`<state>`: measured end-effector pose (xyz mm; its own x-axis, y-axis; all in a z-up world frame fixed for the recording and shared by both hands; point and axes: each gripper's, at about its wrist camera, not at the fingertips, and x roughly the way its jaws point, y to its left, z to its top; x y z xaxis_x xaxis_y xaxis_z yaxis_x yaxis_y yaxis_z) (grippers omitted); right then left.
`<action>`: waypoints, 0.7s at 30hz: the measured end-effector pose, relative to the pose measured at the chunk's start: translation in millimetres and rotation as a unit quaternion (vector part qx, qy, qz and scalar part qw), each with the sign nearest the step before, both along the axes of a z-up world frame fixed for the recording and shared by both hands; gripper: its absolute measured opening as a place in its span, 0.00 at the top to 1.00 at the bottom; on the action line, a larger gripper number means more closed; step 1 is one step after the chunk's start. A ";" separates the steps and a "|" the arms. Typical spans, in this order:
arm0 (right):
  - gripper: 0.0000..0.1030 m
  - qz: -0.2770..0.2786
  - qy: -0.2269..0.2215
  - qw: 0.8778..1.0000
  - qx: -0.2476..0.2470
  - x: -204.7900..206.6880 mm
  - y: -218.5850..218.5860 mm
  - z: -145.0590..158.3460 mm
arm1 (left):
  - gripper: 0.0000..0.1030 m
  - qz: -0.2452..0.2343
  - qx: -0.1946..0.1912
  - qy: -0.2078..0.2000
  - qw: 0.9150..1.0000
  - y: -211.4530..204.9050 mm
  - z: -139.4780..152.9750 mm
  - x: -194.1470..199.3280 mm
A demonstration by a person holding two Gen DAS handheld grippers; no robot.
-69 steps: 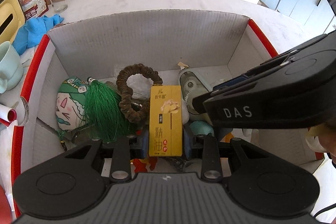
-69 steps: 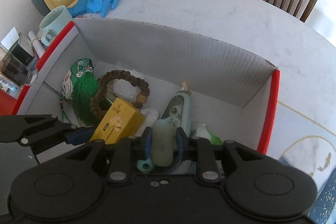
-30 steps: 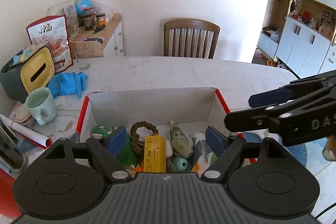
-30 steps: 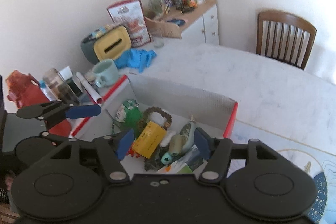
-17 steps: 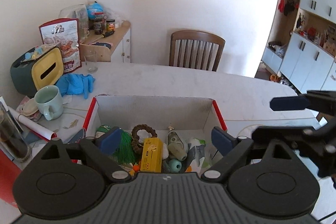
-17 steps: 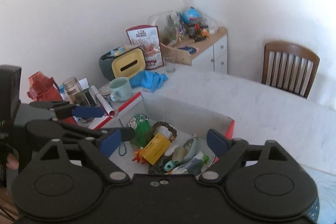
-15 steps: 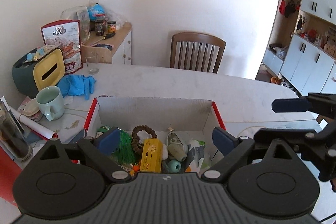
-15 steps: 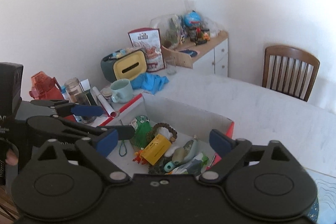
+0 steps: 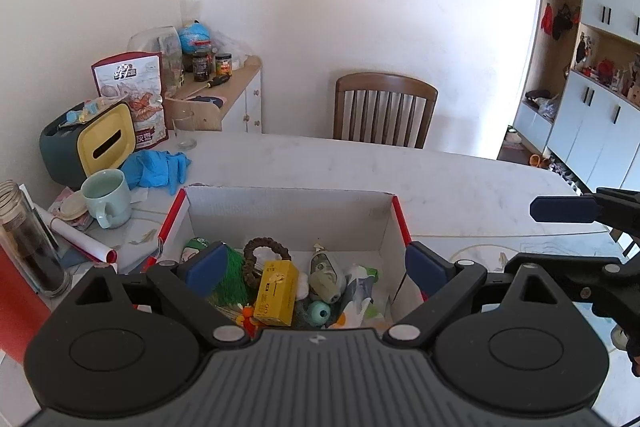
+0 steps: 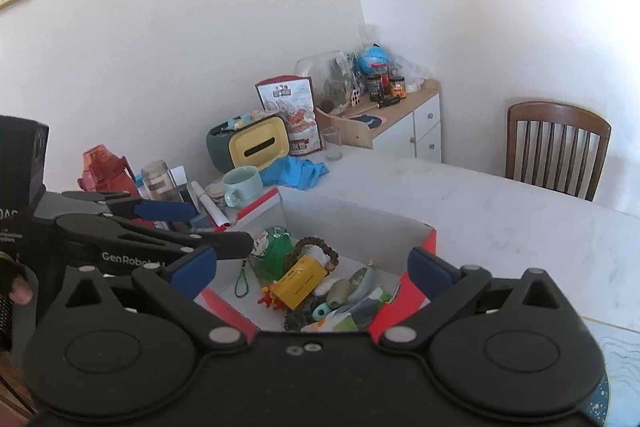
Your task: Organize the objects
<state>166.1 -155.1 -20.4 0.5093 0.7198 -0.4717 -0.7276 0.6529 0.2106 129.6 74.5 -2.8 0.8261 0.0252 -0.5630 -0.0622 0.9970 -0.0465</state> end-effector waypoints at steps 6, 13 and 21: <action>0.01 0.005 -0.010 1.000 -0.003 -5.0 -12.2 -3.4 | 0.07 0.014 0.007 -0.008 1.000 -12.4 2.1 -6.4; 0.01 0.005 -0.002 1.000 0.002 -5.4 -26.7 -8.8 | 0.07 0.025 0.004 -0.004 1.000 -22.5 -0.2 -8.0; 0.01 -0.008 0.006 1.000 -0.005 -1.6 -48.5 -19.0 | 0.07 0.032 0.009 0.000 0.999 -34.3 -2.9 -6.4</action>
<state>164.5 -203.7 -39.4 0.5148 0.7073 -0.4846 -0.7151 0.6660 0.2124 123.2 40.2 -5.7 0.8221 0.0869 -0.5626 -0.1250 0.9917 -0.0294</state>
